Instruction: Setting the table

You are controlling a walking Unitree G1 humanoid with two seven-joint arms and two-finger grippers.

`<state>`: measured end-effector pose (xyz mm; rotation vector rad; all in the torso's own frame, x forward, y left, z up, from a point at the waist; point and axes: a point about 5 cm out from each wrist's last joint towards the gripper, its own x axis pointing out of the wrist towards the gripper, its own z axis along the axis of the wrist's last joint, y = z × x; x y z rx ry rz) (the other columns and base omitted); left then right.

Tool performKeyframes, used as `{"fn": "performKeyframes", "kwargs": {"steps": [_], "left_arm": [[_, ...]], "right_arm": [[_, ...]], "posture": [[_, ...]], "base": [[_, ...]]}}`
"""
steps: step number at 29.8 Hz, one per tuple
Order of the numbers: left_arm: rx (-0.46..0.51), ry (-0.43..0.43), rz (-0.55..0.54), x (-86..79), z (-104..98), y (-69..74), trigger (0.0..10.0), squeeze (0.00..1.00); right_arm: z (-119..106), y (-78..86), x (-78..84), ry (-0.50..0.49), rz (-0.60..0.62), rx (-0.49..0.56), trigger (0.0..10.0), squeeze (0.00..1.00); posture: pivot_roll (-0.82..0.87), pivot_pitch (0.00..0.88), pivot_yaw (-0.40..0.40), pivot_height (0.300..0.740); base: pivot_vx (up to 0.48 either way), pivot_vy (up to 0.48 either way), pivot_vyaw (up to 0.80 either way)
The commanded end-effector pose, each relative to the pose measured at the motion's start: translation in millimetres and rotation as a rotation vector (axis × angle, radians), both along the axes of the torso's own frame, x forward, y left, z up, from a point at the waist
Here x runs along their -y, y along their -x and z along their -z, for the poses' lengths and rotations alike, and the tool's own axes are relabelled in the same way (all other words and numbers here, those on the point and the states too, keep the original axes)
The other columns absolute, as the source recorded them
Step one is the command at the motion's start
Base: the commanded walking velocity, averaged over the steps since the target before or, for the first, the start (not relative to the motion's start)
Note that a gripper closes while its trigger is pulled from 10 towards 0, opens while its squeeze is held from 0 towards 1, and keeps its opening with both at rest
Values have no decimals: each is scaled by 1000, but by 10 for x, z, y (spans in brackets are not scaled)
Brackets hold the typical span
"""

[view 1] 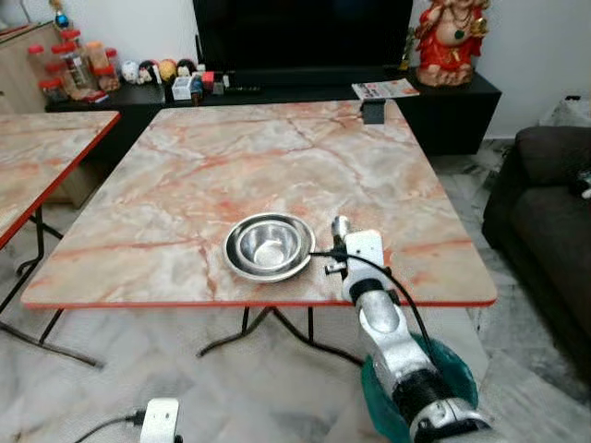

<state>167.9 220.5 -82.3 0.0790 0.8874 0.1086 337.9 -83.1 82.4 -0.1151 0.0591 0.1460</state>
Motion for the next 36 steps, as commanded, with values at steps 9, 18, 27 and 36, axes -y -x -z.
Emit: {"fn": "performKeyframes", "kwargs": {"steps": [9, 18, 27, 36], "left_arm": [[12, 2, 6, 41, -14, -51, 10000, 0], [16, 7, -4, 44, -10, -39, 10000, 0], [15, 11, 2, 47, -9, -39, 10000, 0], [1, 41, 15, 82, 10, -15, 10000, 0]], "right_arm": [[-72, -24, -14, -3, 8, 23, 10000, 0], [-61, 14, -48, 14, -19, 29, 10000, 0], [103, 101, 41, 60, 23, -49, 10000, 0], [231, 84, 122, 122, 76, -163, 10000, 0]], "posture": [[19, 0, 38, 740], [16, 0, 36, 740], [8, 0, 41, 740], [12, 0, 43, 740]], "base": [[249, 0, 0], [0, 0, 0], [0, 0, 0], [0, 0, 0]]}}
